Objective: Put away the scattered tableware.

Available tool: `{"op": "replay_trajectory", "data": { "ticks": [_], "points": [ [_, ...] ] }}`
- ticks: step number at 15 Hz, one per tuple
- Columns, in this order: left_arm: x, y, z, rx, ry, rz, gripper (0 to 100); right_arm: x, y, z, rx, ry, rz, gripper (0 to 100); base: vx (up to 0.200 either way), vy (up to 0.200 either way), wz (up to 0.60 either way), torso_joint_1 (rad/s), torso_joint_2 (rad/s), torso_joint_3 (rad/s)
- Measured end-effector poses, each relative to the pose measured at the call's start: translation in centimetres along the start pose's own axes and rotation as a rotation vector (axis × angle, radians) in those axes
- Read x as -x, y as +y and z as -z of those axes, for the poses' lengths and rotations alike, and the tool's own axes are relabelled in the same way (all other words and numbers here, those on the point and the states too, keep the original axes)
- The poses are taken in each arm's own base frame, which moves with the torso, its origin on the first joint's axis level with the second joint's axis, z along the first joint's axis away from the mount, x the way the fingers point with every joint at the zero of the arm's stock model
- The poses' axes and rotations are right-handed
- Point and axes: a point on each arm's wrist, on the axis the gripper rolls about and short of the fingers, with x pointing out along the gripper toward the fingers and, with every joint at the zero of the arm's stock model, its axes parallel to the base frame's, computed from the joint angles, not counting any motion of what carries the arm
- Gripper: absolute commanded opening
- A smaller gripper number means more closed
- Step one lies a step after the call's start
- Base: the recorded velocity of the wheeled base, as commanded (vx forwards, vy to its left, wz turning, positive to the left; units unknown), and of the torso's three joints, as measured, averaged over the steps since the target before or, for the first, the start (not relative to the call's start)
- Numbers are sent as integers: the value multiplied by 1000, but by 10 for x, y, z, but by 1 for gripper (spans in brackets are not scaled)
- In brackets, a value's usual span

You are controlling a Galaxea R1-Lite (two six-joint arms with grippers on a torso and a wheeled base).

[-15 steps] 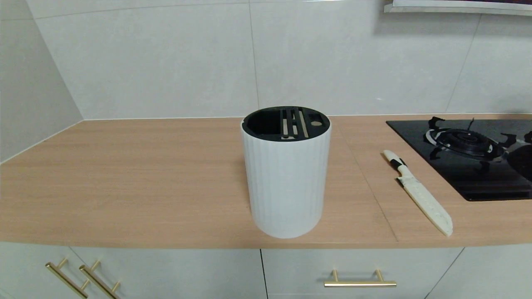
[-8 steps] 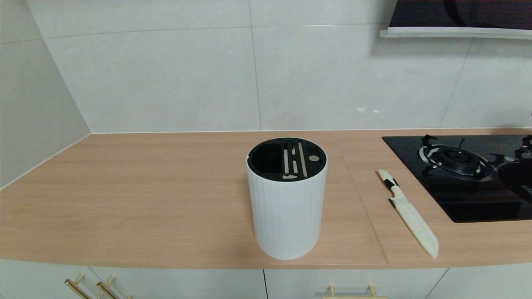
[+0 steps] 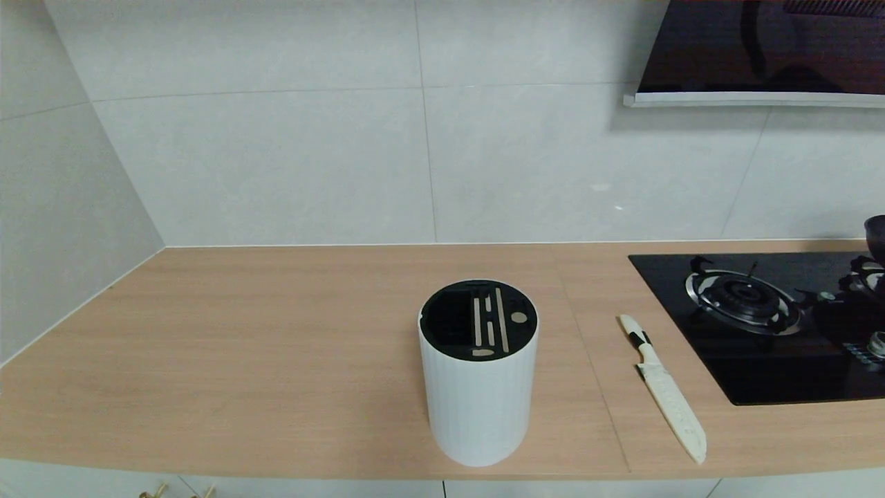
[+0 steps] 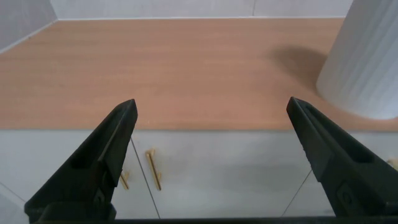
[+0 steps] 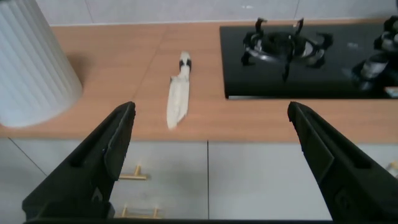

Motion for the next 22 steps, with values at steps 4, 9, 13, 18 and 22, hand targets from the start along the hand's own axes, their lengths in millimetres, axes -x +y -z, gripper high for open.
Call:
{"op": "replay_trajectory", "data": {
  "ticks": [4, 9, 13, 18, 22],
  "points": [
    [0, 0, 0, 0, 0, 0, 100, 0, 0, 0, 0, 0, 0, 100, 0, 0, 0, 227, -466, -243],
    [0, 0, 0, 0, 0, 0, 100, 0, 0, 0, -1, 0, 0, 100, 0, 0, 0, 71, -143, -74],
    [0, 0, 0, 0, 0, 0, 100, 0, 0, 0, 1, 0, 0, 100, 0, 0, 0, 0, 0, 0],
    [0, 0, 0, 0, 0, -1, 100, 0, 0, 0, 6, 0, -1, 100, 0, 0, 0, 0, 0, 0],
    [0, 0, 0, 0, 0, -1, 100, 3, 0, -11, -3, -36, 2, 100, 0, 0, 0, 0, 0, 0]
  ]
}}
